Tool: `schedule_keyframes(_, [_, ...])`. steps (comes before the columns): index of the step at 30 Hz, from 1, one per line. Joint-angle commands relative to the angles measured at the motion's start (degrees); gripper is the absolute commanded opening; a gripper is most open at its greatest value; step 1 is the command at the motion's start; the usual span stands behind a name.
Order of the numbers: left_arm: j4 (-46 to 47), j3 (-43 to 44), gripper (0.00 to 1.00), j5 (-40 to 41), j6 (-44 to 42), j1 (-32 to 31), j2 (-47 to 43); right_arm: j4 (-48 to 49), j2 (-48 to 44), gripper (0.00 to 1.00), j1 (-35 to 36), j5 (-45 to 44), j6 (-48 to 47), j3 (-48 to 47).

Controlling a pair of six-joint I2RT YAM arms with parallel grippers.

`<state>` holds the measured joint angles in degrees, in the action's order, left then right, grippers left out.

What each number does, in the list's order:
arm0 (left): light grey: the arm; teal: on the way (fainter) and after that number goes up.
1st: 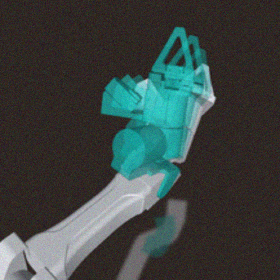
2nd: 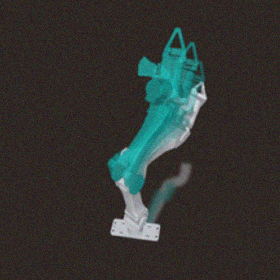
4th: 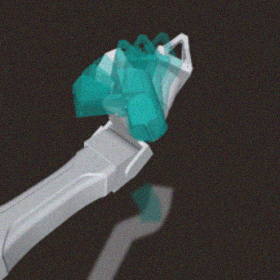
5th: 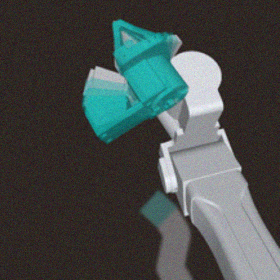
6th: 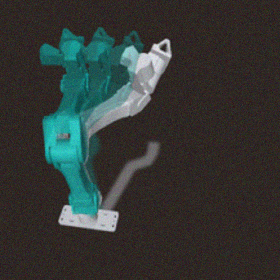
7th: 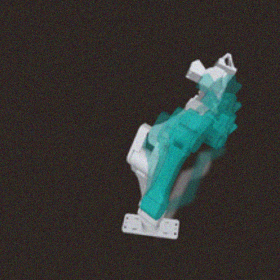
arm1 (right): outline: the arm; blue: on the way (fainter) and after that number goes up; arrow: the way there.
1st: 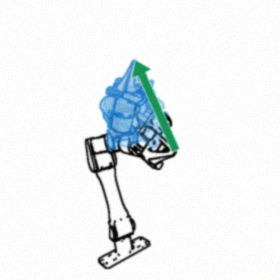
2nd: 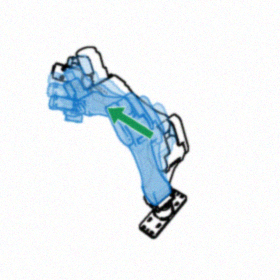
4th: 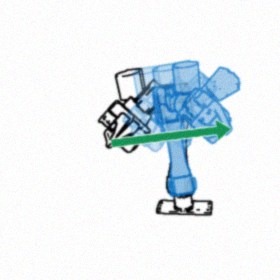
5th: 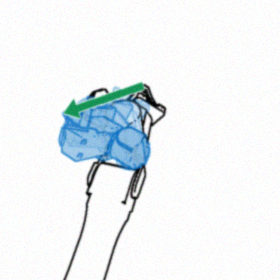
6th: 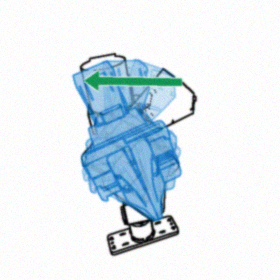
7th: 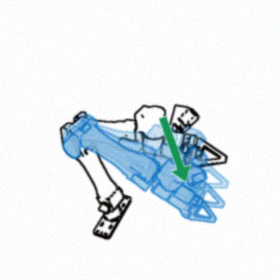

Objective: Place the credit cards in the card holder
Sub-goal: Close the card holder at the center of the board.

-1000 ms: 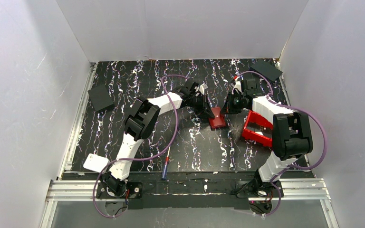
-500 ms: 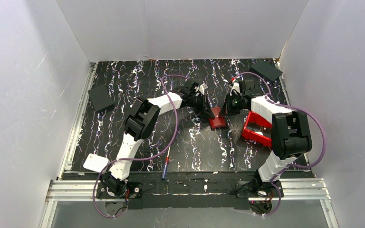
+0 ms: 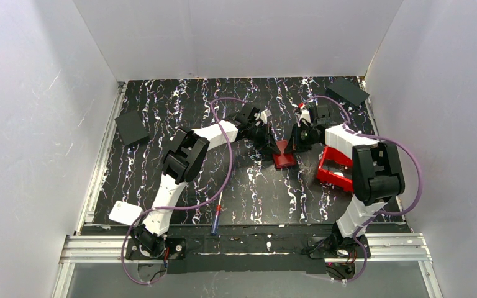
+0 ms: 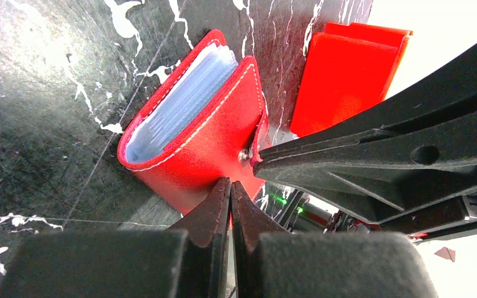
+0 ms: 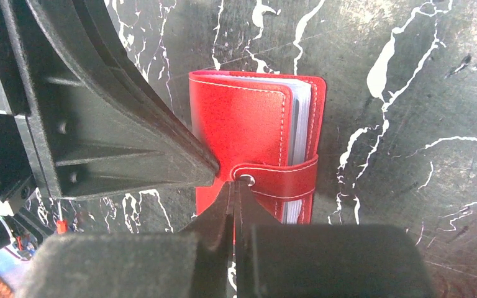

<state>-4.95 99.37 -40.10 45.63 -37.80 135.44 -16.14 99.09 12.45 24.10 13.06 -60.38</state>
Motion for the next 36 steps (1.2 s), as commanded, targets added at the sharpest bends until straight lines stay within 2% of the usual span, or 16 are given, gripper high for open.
schedule_keyframes(1, [-2.6, 0.2, 0.0, 2.5, -1.7, -0.8, 2.0, 0.7, 2.3, 0.01, 1.1, 3.3, -0.2, -2.0])
schedule_keyframes(11, [-2.7, 0.1, 0.0, 2.4, -1.8, -0.8, 2.4, 0.5, 5.4, 0.01, 1.2, 4.4, -0.6, -2.8])
schedule_keyframes(15, [-2.9, 0.2, 0.0, 2.4, -2.0, -0.9, 2.2, -3.2, 7.6, 0.01, 1.4, 0.6, 0.5, -3.7])
schedule_keyframes(18, [-2.9, -0.5, 0.0, 2.2, -2.3, -0.8, 1.8, -3.9, 11.6, 0.01, -0.5, -0.5, 3.8, -3.9])
schedule_keyframes(21, [-2.9, -0.4, 0.0, 1.3, -2.9, -0.8, 2.4, -11.0, 20.7, 0.01, -4.2, -2.1, 4.3, -8.1])
schedule_keyframes(26, [-4.3, 0.3, 0.0, 1.2, -4.2, -0.8, 2.2, -12.4, 25.4, 0.01, -4.5, -6.7, 3.9, -9.5])
schedule_keyframes(29, [-5.8, 0.9, 0.0, 1.3, -5.7, -0.9, 2.0, -10.0, 24.8, 0.01, -5.9, -5.5, 4.9, -6.8])
schedule_keyframes(36, [-7.6, 2.6, 0.0, 0.7, -7.2, -0.9, 2.2, -11.3, 22.9, 0.01, -7.2, -12.5, 6.1, -5.9])
